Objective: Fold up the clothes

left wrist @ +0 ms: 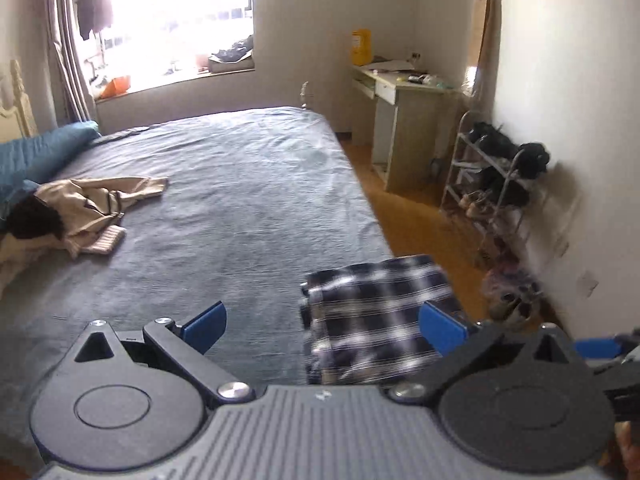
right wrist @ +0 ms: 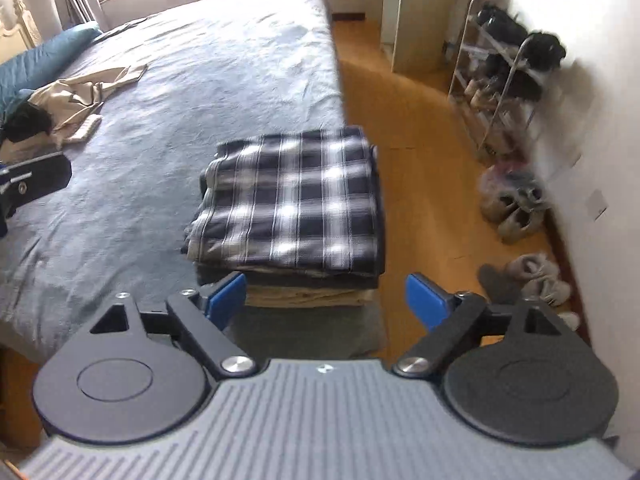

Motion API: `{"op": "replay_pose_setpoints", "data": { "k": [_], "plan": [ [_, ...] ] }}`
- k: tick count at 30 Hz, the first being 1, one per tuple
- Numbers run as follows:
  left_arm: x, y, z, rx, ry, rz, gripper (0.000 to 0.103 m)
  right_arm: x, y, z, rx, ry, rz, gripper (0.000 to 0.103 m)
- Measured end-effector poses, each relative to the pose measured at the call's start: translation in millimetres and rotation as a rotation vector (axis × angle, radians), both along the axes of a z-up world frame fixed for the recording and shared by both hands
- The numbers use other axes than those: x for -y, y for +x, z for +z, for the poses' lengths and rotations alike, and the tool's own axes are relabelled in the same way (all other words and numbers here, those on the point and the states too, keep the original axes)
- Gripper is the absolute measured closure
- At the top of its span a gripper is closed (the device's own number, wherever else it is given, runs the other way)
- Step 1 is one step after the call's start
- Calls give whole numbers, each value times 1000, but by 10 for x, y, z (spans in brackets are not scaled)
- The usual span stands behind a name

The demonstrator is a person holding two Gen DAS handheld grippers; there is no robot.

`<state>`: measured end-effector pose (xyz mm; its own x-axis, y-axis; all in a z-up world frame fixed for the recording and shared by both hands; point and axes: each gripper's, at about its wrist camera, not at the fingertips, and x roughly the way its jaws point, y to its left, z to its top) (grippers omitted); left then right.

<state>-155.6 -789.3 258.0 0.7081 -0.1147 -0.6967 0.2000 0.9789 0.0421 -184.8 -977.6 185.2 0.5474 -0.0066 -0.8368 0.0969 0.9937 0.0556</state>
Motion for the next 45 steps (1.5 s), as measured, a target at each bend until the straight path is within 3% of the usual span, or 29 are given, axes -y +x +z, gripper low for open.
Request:
{"op": "replay_pose_setpoints", "data": {
  "k": [5, 13, 19, 30, 45],
  "plan": [
    [11, 69, -66, -101, 6, -14, 0, -72, 55, 31, -25, 9, -1, 13],
    [-37, 113, -242, -192, 17, 84, 0, -214, 112, 5, -61, 11, -14, 13],
    [-5, 126, -324, -211, 64, 103, 0, -244, 152, -73, -117, 23, -73, 12],
    [-106, 195, -461, -287, 48, 159, 0, -276, 176, -149, -157, -22, -86, 12],
    [-245, 219, -492, -313, 28, 203, 0, -429, 160, -225, -158, -54, -43, 12]
  ]
}}
